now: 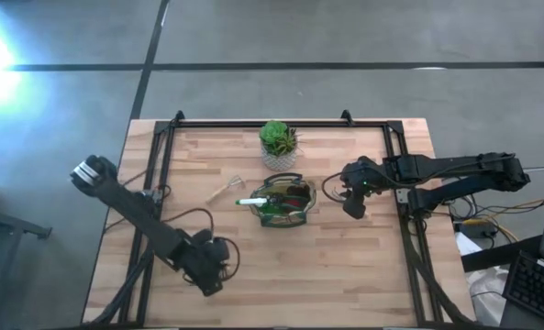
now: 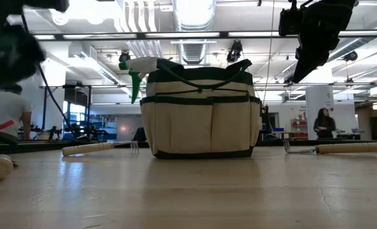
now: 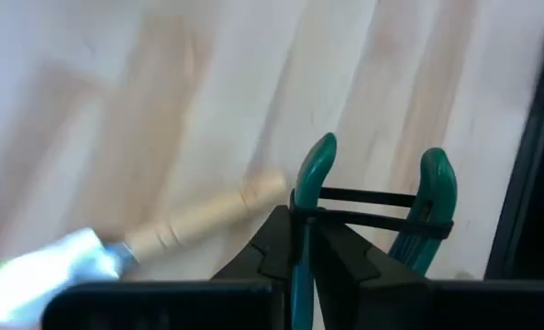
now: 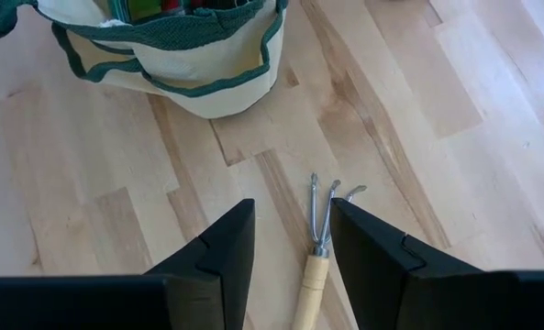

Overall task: Pick & Place Garden tools in Gardening bag
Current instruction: Put the green shear scissors into the gardening bag

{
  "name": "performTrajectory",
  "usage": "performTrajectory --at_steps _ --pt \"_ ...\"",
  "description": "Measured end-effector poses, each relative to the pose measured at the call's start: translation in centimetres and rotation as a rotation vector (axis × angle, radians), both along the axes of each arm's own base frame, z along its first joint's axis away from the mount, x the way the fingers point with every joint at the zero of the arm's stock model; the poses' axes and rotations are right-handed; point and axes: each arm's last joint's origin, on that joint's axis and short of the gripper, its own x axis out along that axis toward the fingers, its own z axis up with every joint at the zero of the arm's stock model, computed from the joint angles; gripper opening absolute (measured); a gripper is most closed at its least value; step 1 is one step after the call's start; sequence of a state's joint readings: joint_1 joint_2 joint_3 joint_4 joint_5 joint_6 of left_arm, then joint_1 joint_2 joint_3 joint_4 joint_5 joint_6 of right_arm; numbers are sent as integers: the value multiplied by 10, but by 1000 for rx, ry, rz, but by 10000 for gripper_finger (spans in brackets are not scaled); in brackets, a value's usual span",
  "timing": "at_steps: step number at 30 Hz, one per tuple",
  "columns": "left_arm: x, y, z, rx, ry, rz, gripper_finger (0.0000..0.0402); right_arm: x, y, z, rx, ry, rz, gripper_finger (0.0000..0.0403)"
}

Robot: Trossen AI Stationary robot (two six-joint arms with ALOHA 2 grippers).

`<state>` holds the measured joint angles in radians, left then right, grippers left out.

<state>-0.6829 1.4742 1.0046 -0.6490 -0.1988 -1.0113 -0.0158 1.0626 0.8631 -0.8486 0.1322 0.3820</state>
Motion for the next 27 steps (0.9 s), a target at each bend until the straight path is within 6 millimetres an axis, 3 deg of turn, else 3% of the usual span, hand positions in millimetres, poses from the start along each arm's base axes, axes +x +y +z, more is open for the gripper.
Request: performTrajectory --at_steps 8,16,27 --pt "-5 16 38 291 -337 -103 25 0 0 0 4 -3 -6 134" --pt "5 33 62 493 -712 -150 25 1 0 1 1 -15 -2 134" --pt "17 90 60 510 -1162 -6 25 12 0 9 -108 -132 157 134"
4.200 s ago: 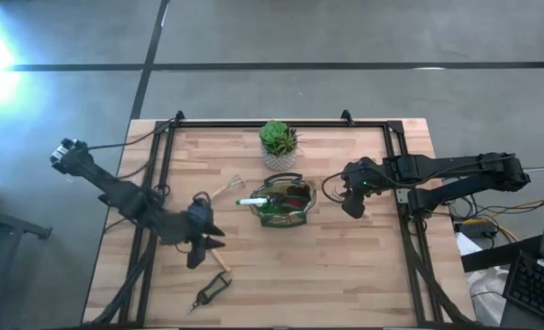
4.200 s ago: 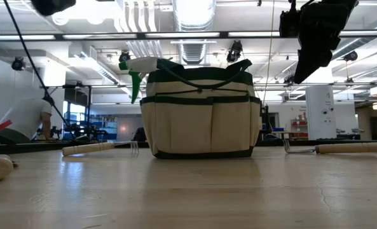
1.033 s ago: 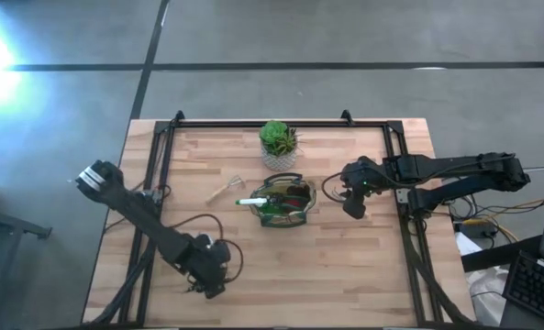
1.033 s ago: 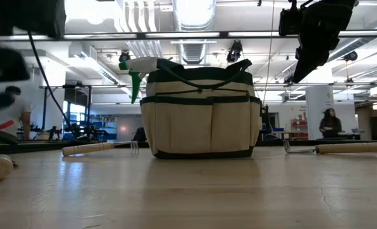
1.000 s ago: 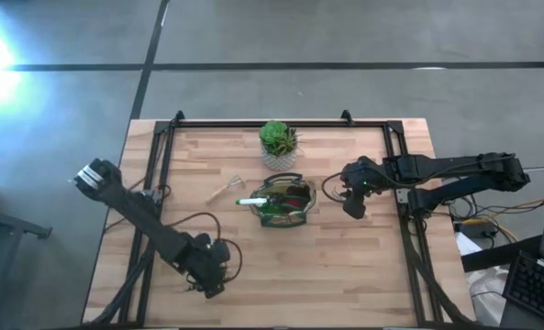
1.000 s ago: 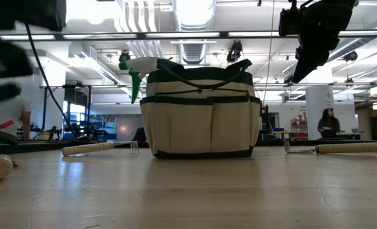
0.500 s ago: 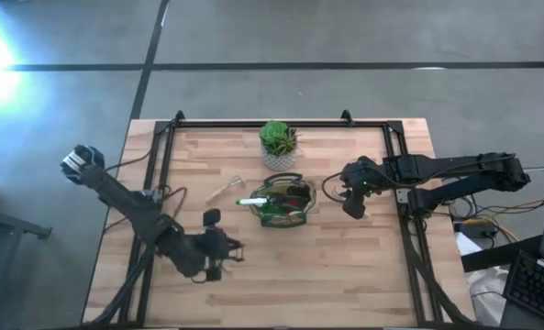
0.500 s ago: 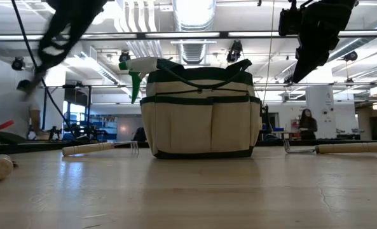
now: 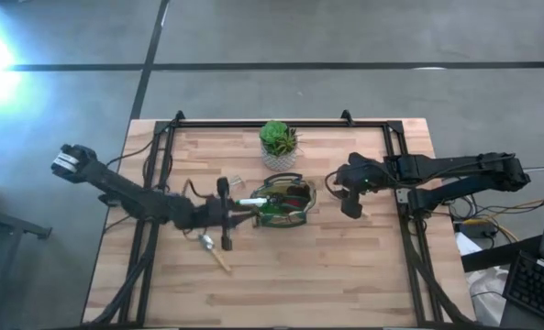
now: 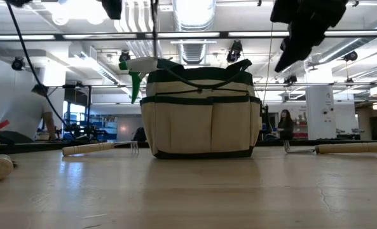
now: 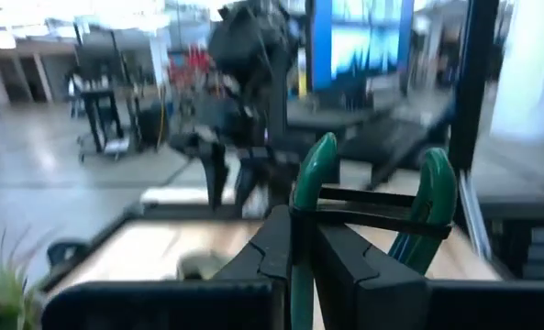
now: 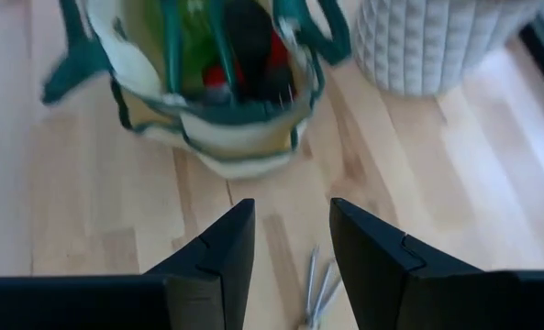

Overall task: Pick & Place Garden tools in Gardening bag
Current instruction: Put the green shear scissors into the gardening bag

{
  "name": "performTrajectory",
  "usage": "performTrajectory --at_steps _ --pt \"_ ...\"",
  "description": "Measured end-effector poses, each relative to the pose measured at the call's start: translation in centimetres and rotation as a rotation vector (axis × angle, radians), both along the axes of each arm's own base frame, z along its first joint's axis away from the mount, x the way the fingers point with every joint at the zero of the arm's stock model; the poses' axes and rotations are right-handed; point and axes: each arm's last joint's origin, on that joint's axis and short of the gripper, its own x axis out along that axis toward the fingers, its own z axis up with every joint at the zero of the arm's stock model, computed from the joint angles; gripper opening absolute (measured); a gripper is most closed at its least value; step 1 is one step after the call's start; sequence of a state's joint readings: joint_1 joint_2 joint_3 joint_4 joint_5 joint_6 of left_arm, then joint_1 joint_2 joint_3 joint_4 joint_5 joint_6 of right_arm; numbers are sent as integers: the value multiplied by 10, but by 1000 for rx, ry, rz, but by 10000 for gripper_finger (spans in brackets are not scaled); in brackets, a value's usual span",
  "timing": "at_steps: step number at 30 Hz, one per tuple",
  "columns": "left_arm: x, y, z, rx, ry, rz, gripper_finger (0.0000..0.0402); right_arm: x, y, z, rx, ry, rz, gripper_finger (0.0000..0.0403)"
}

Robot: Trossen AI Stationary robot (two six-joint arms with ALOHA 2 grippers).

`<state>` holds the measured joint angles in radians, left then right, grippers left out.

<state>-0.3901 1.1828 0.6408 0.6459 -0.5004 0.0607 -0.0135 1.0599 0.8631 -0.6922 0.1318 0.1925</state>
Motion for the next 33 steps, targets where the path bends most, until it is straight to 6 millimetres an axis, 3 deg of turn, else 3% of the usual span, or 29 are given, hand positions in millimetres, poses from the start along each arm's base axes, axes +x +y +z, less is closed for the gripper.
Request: performTrajectory --at_steps 6,17,23,33 --pt "2 21 -5 9 -114 -62 25 9 5 8 -42 -112 71 134" --pt "7 32 13 76 -174 -3 25 22 30 38 -44 -466 184 134" --pt "8 36 12 81 -163 14 25 27 47 55 -58 -654 273 134" --pt "8 36 9 77 -146 12 25 27 69 62 21 -681 380 134"
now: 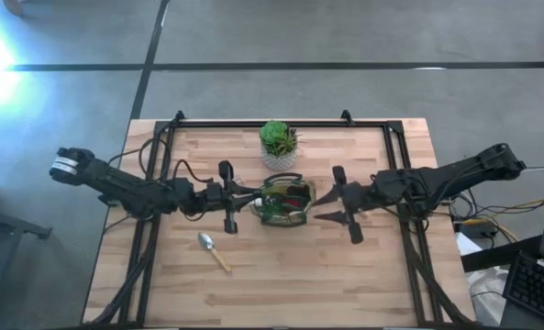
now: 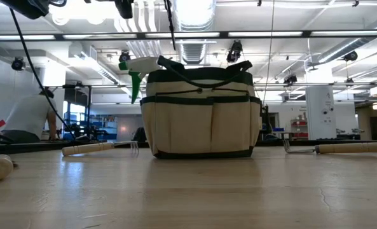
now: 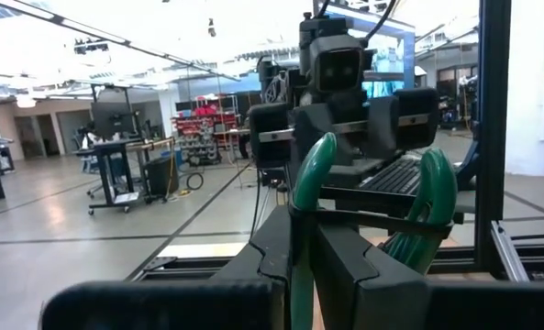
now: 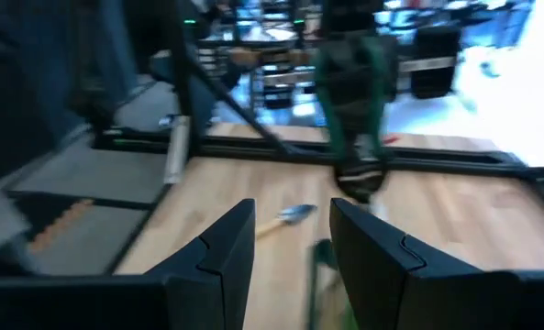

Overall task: Pick & Place Garden tools in Gardening bag
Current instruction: Put the green shear scissors into the gardening bag

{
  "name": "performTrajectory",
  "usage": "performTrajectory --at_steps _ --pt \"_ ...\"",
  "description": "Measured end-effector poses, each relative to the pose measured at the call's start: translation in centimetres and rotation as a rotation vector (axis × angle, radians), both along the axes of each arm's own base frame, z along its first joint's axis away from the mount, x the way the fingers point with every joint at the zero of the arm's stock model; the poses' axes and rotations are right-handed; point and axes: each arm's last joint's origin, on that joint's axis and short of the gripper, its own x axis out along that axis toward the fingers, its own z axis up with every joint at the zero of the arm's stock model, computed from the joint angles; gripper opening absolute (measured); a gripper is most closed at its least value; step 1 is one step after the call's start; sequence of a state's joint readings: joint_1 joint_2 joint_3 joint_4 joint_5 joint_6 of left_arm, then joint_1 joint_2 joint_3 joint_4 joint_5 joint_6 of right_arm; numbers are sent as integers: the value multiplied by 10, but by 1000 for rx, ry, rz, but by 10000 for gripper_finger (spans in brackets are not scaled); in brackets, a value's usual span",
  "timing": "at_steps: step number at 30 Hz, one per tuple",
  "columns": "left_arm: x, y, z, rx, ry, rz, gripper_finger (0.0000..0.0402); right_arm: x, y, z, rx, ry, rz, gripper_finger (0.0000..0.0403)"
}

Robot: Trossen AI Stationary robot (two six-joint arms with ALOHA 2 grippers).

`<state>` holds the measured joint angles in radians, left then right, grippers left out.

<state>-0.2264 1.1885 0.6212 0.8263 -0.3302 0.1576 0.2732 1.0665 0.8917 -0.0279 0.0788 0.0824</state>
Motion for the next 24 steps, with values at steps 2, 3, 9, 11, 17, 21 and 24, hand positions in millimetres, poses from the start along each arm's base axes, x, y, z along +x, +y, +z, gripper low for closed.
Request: performTrajectory --at_steps 2,3,9,11,17,21,24 --pt "0 0 0 -3 0 -1 25 -1 3 2 32 7 55 134" --pt "0 0 0 -5 3 -1 25 -1 5 1 43 17 82 134" --pt "0 0 -1 -8 5 -2 25 -1 7 -1 70 38 120 134" --pt "0 0 -1 -9 6 -3 25 3 7 -2 66 31 113 134" --pt "0 0 -1 -8 13 -3 25 25 14 -15 37 14 110 134" --pt "0 0 -1 -8 13 -3 25 47 20 -25 8 1 115 134" --pt "0 0 -2 -8 14 -3 25 62 24 -26 -21 -16 119 134"
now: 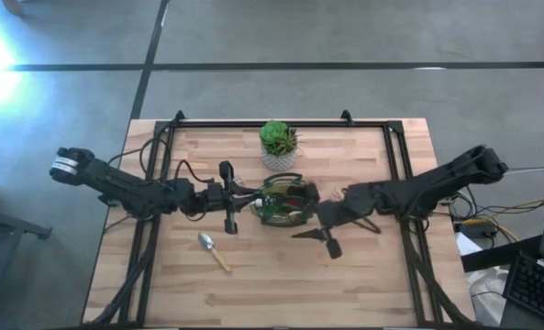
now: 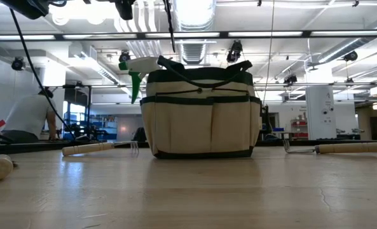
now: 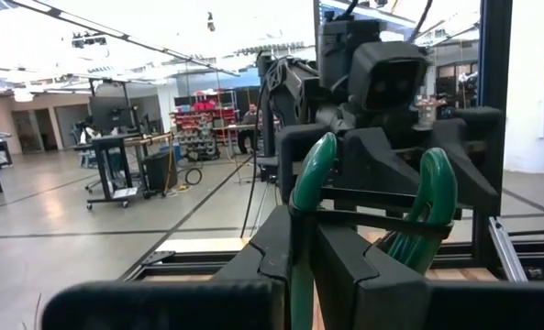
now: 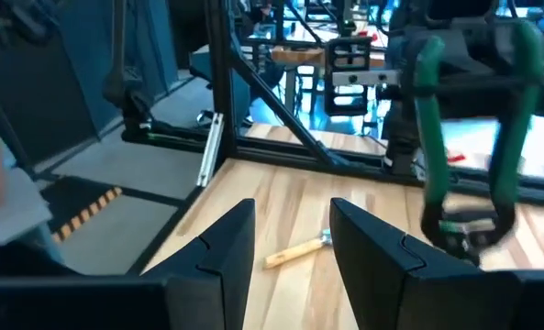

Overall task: Pick & Place Garden tools in Gardening bag
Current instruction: Put the green shear scissors into the gardening bag

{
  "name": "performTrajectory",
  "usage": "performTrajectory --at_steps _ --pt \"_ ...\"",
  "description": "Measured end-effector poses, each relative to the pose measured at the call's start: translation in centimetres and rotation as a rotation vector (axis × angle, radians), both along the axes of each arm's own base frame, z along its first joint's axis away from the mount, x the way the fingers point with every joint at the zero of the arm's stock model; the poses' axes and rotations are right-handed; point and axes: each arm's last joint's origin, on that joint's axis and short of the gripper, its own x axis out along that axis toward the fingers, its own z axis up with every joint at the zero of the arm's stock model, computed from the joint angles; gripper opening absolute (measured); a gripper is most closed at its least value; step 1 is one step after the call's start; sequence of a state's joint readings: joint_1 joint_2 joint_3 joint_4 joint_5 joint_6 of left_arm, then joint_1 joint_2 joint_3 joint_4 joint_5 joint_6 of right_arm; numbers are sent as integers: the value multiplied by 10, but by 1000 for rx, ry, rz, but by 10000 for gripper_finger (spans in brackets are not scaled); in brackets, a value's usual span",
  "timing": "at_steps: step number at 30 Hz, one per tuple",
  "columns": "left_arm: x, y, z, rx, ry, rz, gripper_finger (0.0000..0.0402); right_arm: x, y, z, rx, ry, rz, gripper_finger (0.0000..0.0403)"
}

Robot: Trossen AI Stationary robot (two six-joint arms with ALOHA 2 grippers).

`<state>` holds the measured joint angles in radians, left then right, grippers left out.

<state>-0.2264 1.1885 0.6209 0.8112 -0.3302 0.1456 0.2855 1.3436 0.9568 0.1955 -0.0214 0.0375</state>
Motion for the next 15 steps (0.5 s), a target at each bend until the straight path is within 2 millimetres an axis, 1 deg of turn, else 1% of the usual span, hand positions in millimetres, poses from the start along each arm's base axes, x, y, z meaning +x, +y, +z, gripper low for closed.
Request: performTrajectory --at_steps 3,7,9,15 --pt "0 0 0 0 2 0 25 14 3 -2 -60 4 -38 134" --pt "0 0 -1 2 9 0 25 28 3 4 -149 -20 -144 134" --pt "0 0 -2 2 11 0 25 32 3 7 -171 -25 -177 134" --pt "0 0 -2 3 14 0 25 45 7 11 -187 -41 -195 134"
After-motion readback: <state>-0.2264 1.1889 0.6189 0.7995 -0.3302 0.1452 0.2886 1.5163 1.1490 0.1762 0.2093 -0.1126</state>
